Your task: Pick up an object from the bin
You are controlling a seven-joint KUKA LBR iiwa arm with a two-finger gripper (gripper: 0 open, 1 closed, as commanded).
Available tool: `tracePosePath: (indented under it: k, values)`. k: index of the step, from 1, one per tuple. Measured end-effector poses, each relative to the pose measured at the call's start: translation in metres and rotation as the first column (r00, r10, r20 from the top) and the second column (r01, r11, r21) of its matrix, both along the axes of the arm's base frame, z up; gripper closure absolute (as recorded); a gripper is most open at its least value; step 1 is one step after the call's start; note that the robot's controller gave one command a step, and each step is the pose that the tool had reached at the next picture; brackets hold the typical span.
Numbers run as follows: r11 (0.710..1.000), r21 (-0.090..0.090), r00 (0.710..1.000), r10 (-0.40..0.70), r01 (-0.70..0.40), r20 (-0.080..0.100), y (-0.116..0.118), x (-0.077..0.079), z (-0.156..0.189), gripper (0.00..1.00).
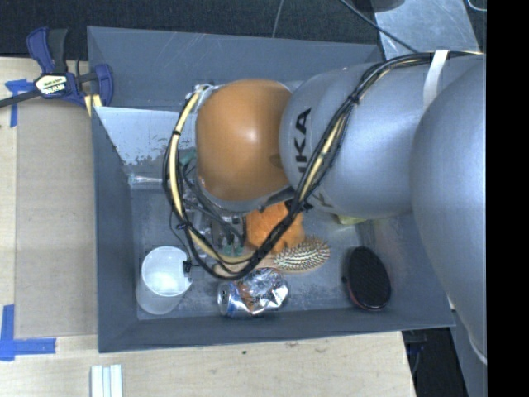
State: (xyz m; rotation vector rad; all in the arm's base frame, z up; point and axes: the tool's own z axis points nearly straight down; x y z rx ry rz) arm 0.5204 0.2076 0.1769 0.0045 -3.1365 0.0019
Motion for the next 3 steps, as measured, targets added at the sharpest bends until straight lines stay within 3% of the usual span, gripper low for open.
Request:
tracePosePath:
  k: [1,2,3]
  values:
    - [0.963,-0.001,0.963,-0.270,0.270,0.002,-0.012,-0.012,-0.089,0.00]
    - [0.963,0.003,0.963,-0.271,0.271,0.002,-0.010,-0.012,-0.088,1.00]
    - [0.945,0.004,0.945,0.328,-0.328,0.011,-0.045,0.019,-0.087,1.00]
